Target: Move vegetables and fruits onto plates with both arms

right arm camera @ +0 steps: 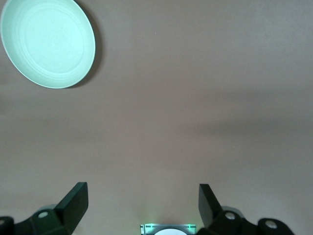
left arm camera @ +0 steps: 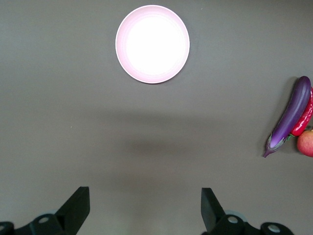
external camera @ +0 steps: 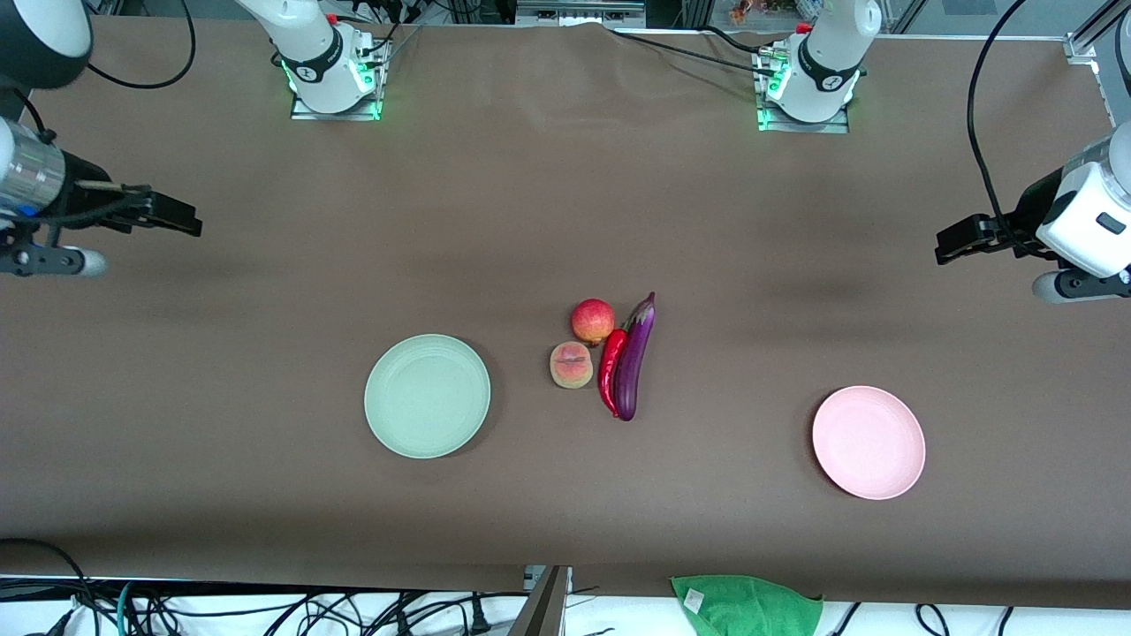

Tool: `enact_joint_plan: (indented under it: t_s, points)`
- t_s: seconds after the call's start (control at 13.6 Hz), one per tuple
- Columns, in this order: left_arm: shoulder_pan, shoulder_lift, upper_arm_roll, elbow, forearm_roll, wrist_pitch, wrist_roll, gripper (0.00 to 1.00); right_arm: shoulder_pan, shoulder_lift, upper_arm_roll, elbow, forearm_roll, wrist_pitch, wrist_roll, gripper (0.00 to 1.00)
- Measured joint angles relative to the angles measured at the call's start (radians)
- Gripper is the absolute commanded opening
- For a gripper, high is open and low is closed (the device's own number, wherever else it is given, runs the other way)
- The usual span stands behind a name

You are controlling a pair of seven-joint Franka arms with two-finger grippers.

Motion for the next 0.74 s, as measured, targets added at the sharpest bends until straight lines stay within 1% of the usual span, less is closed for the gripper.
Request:
enact_joint_plan:
  t_s: [0.37, 0.51, 0.74]
  points:
    - [-0.014, 0.007, -0.002, 0.000, -0.004, 0.000, 0.001, 1.00, 0.023, 0.013, 0.002, 0.003, -0.020, -0.002, 0.000, 1.00]
    - [-0.043, 0.024, -0.004, 0.000, -0.005, 0.000, 0.001, 1.00, 0.023, 0.013, 0.002, 0.003, -0.022, -0.003, 0.000, 1.00]
    - [-0.122, 0.066, -0.006, 0.000, -0.026, 0.015, 0.001, 1.00, 0.023, 0.013, 0.001, 0.004, -0.022, -0.004, 0.000, 1.00]
